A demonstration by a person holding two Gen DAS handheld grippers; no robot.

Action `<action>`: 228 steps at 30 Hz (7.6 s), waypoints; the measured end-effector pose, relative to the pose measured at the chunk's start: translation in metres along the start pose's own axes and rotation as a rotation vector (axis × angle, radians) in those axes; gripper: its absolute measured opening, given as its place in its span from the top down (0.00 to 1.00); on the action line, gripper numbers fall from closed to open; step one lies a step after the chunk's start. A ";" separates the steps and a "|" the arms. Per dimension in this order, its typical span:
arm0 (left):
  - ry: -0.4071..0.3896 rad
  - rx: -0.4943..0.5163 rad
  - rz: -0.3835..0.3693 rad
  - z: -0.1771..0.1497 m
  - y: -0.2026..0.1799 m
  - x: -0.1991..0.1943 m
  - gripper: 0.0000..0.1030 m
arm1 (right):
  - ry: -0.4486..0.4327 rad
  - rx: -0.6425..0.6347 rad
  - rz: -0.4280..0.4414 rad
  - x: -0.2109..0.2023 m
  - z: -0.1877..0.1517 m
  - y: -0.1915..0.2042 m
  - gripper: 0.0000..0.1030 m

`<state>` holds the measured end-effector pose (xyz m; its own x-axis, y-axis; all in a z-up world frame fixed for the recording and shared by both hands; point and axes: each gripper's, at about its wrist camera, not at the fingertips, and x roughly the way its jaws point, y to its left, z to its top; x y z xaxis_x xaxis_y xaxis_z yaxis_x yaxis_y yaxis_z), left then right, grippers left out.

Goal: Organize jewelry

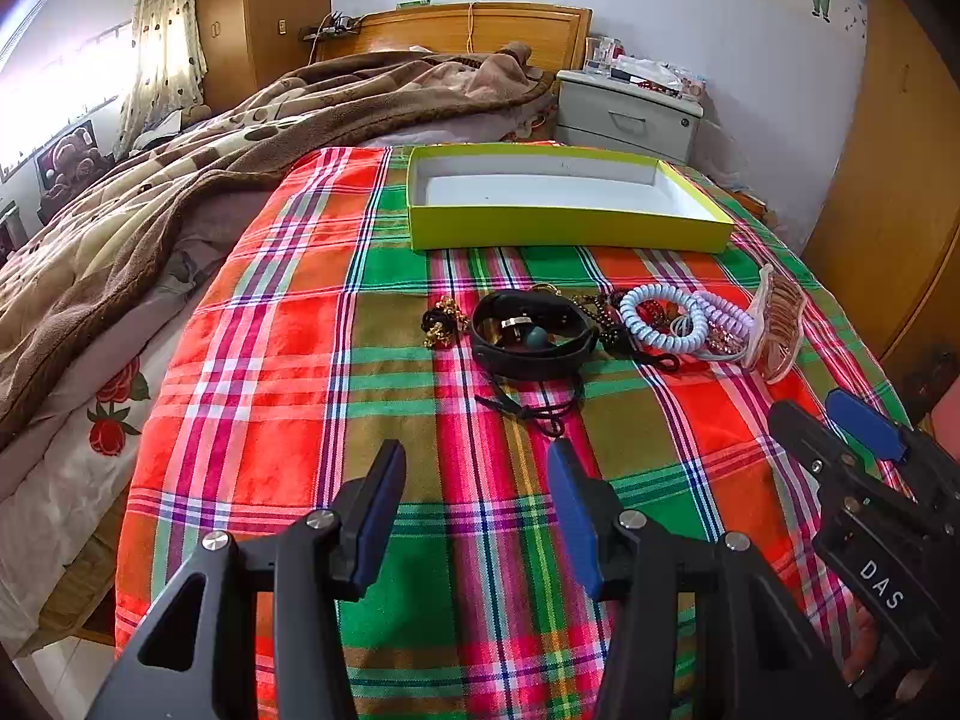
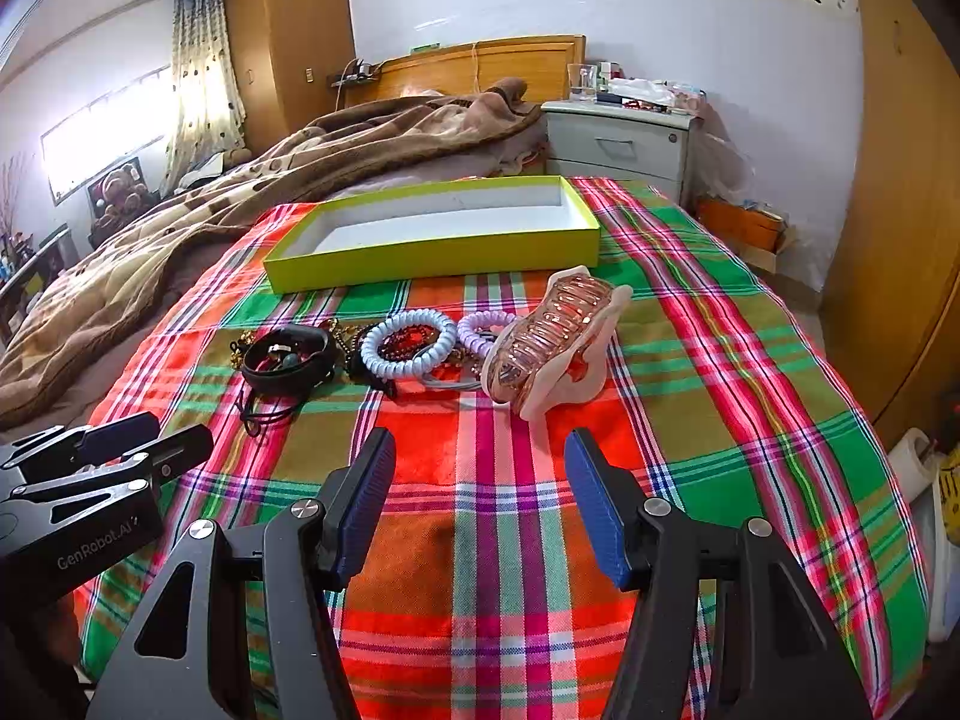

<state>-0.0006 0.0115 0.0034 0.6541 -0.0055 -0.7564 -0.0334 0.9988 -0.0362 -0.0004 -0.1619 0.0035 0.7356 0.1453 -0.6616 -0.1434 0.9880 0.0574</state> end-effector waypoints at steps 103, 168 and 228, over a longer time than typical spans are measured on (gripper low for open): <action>0.115 -0.110 -0.122 0.051 0.062 0.052 0.51 | 0.052 0.234 -0.067 0.054 0.055 -0.063 0.65; 0.014 -0.041 -0.164 0.158 0.049 0.074 0.83 | -0.042 0.067 0.011 0.076 0.151 -0.054 0.66; 0.154 -0.024 -0.145 0.210 0.029 0.188 0.63 | 0.095 -0.093 -0.015 0.200 0.186 -0.035 0.78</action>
<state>0.2804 0.0496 -0.0029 0.5305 -0.1586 -0.8327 0.0340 0.9855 -0.1660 0.2749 -0.1575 0.0083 0.6726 0.1209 -0.7301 -0.1971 0.9802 -0.0193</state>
